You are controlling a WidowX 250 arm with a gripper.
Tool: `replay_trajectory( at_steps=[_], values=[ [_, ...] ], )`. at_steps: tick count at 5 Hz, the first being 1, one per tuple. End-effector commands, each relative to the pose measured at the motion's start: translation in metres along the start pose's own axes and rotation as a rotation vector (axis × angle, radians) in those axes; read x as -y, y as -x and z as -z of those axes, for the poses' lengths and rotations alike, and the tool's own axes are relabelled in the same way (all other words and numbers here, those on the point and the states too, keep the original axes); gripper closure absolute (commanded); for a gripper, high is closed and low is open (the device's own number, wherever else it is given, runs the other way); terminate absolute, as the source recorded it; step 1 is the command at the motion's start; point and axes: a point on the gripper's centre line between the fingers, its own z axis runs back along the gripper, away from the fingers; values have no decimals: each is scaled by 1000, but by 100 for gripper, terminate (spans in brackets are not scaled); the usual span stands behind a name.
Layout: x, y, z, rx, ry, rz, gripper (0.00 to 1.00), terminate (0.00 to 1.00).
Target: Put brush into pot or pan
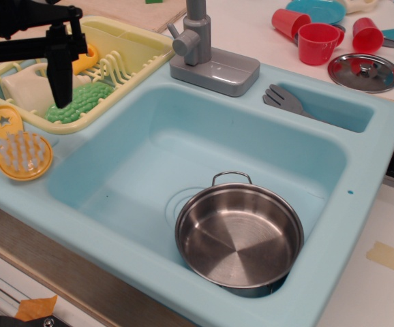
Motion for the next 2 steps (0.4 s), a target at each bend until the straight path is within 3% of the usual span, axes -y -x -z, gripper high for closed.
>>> replay_trajectory(
  at_steps=[1, 2],
  values=[
    [-12, -13, 7, 5, 9, -51, 0, 0],
    [-18, -10, 17, -8, 14, -60, 0, 0]
  ],
)
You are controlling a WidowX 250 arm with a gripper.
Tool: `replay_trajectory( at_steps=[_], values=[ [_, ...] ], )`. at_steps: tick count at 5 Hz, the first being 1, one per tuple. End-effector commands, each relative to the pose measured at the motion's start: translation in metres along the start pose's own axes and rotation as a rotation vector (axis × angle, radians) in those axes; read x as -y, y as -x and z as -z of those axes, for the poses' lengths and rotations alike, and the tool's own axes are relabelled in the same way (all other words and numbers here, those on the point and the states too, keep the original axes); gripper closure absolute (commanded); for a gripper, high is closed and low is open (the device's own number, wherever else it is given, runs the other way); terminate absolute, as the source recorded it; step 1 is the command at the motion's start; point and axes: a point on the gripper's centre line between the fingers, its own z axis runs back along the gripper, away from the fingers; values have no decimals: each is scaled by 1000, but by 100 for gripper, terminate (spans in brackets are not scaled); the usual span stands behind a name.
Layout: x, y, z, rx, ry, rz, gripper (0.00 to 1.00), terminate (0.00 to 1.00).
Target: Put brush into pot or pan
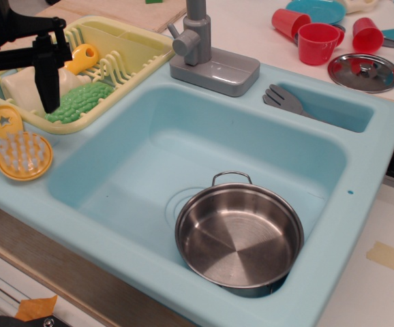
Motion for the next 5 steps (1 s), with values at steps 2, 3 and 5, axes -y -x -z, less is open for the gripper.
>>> replay_trajectory(
  at_steps=[2, 3, 5],
  values=[
    [-9, 0, 17, -9, 30, -16, 0, 0],
    [-7, 1, 24, -18, 49, -7, 0, 0],
    [0, 13, 31, -40, 51, -19, 100, 0]
  ],
)
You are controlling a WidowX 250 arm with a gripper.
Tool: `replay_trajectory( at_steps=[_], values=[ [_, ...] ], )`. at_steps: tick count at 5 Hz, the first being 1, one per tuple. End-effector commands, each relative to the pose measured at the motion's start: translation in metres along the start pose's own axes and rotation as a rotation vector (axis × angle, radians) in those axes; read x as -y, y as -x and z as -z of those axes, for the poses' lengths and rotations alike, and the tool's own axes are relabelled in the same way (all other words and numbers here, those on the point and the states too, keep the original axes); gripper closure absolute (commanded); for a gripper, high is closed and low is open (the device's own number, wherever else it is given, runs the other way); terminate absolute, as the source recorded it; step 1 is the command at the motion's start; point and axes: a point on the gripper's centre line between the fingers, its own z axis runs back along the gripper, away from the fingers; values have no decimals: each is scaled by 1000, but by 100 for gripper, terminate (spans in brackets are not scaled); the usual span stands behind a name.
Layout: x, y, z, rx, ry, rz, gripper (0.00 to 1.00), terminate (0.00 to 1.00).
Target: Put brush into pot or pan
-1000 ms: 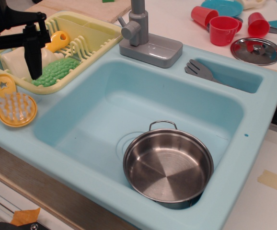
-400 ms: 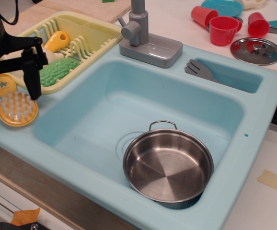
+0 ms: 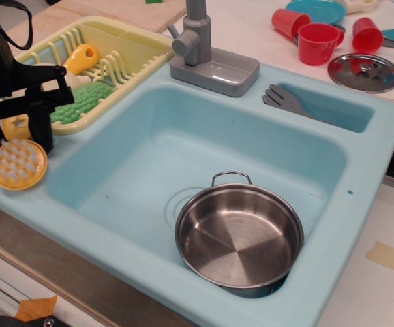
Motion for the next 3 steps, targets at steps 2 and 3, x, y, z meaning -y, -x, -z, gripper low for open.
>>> replay_trajectory(
  at_steps=[2, 3],
  values=[
    [21, 25, -24, 43, 24, 43, 100, 0],
    [48, 35, -44, 86, 40, 69, 100, 0]
  ],
)
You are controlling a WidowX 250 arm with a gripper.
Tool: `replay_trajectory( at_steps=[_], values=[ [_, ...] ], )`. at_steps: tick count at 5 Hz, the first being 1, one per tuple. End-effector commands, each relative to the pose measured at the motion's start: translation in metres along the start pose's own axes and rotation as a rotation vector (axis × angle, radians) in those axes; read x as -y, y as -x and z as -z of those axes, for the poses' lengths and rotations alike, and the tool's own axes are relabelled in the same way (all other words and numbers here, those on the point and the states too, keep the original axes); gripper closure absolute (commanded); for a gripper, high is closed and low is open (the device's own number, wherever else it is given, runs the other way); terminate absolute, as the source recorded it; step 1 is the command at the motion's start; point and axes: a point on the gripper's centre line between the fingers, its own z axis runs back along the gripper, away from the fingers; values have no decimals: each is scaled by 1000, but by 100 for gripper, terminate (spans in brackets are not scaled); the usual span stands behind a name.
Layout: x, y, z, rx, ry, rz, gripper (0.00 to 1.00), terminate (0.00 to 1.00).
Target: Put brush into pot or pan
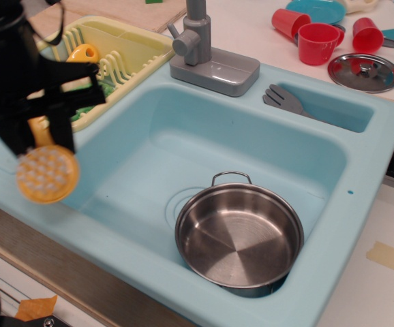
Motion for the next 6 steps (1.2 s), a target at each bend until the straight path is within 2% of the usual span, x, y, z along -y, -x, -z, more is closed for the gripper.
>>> replay_trajectory(
  at_steps=[1, 2, 4, 5, 6],
  values=[
    [45, 8, -24, 63, 51, 25, 100, 0],
    [76, 20, -26, 85, 123, 26, 100, 0],
    [125, 43, -19, 72, 232, 67, 100, 0],
    [130, 49, -11, 57, 303, 95, 0, 0],
    [130, 49, -11, 57, 303, 95, 0, 0]
  ],
)
